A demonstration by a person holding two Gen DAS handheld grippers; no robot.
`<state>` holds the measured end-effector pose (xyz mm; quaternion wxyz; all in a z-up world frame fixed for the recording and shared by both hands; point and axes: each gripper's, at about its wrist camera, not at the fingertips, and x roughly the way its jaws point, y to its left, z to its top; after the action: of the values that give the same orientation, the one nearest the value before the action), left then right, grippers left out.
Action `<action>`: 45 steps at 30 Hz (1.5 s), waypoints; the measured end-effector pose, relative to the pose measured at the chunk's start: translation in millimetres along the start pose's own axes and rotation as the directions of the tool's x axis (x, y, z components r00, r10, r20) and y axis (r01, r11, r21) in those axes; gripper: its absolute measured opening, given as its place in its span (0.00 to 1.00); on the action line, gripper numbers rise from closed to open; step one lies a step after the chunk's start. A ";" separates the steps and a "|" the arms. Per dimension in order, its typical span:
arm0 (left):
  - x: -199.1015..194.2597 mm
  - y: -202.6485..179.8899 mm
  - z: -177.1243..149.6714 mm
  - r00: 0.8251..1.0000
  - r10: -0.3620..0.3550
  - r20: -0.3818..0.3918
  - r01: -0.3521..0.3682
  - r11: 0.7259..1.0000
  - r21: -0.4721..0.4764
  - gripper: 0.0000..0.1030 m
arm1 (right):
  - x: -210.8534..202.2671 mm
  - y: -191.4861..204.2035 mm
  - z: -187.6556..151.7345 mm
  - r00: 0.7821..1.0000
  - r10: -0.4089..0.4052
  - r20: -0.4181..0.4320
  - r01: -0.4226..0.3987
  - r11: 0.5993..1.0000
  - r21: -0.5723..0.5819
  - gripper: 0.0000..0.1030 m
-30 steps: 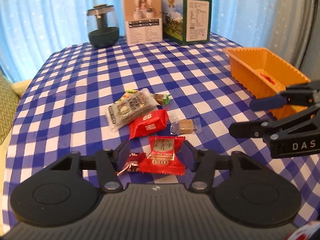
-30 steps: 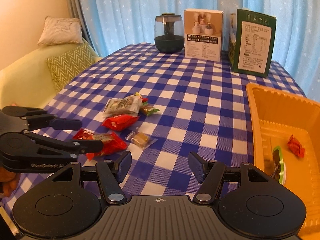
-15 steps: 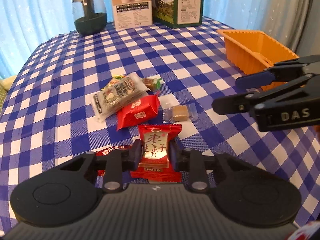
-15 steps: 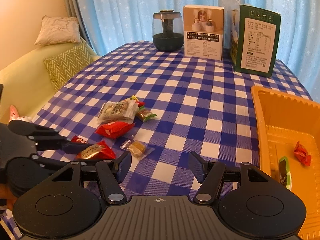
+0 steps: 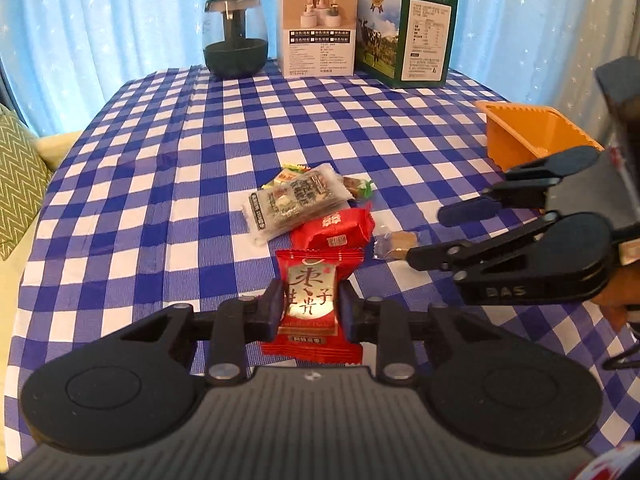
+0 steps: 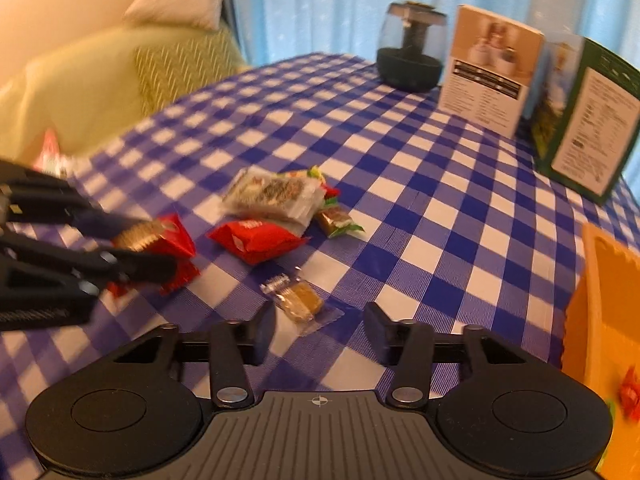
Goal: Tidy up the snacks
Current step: 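Grasp the red date packet with the left tool while the right tool grasps the clear-wrapped cake, then carry both snacks into the orange tray and open both tools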
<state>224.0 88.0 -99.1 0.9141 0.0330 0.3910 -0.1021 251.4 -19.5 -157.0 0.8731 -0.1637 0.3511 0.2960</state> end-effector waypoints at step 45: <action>-45.0 -206.9 68.7 0.961 -0.246 0.125 0.234 0.967 0.104 0.25 | -220.7 -137.2 -124.7 0.882 -0.454 0.130 0.308 0.762 0.570 0.20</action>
<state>198.4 -116.5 -15.0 0.9173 0.0186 0.3235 -0.2313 146.2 -275.6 -76.9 0.9635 0.0570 0.2607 0.0202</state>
